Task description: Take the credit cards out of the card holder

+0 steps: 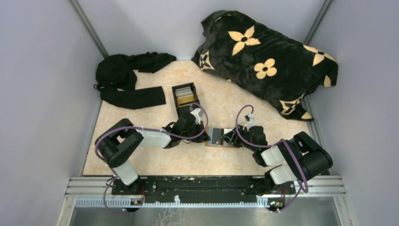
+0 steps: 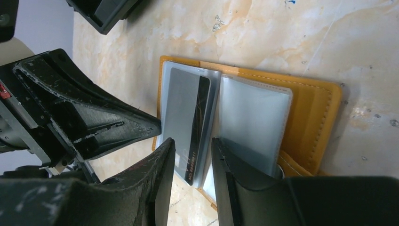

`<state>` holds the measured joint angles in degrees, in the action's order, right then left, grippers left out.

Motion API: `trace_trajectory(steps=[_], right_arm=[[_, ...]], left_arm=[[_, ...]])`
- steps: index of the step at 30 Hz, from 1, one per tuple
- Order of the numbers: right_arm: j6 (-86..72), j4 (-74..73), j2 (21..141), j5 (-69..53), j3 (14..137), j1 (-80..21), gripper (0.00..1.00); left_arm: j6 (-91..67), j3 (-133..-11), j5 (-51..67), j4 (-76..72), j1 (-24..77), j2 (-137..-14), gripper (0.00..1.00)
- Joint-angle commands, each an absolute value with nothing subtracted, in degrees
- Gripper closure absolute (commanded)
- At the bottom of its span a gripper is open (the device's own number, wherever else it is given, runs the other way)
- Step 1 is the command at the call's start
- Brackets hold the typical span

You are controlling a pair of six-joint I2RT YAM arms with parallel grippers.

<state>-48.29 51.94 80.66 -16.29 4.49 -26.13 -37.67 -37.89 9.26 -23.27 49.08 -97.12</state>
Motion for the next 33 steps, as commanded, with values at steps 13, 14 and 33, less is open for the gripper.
trace_trajectory(steps=[13, 14, 33], right_arm=[[-50.99, 66.33, 90.57, -21.17, 3.7, -26.46, 1.0], [-51.01, 66.18, 90.28, -21.31, 3.63, -26.5, 1.0], [-36.5, 25.93, 60.82, -14.48, 11.04, -17.75, 1.0]], left_arm=[[-38.12, -39.27, 10.79, -21.72, 48.23, -101.87, 1.0], [-38.21, -39.24, 10.92, -21.63, 48.03, -102.21, 1.0], [-38.41, -37.62, 10.98, -22.99, 46.14, -102.42, 1.0]])
